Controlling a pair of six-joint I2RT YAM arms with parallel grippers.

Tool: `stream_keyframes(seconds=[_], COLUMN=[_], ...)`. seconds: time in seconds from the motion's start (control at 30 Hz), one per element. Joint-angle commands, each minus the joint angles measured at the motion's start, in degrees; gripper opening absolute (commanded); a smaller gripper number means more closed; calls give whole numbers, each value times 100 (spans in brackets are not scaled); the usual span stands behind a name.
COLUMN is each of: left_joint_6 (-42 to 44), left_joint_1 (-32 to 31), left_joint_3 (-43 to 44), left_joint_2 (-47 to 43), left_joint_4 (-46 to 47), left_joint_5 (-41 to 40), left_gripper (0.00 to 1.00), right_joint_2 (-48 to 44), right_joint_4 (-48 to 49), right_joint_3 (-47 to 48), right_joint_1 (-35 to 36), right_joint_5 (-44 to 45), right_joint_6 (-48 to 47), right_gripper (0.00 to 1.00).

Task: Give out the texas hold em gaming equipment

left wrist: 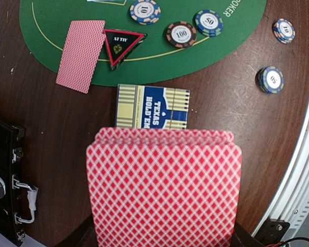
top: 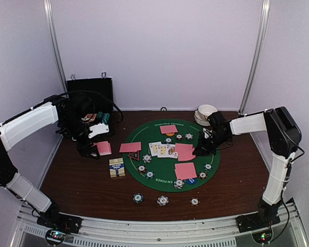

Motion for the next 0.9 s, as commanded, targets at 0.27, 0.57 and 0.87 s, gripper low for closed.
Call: stream_keyframes(seconds=[0.27, 0.57, 0.87], left_joint_6=[106, 499, 813], left_joint_1=[231, 513, 609], left_joint_3=[-479, -1723, -2490], left_joint_2=[-298, -455, 105], left_joint_4=[383, 1198, 2255], left_joint_5=[42, -363, -582], left_gripper=[0, 0, 0], right_joint_2=[-185, -1485, -2570], right_joint_4=[-1418, -1528, -1414], right_joint_3=[760, 793, 574], right_joint_1=[362, 445, 472], right_joint_5=[1647, 1951, 1899], right_joint_6=[-792, -645, -359], right_gripper=[44, 99, 99])
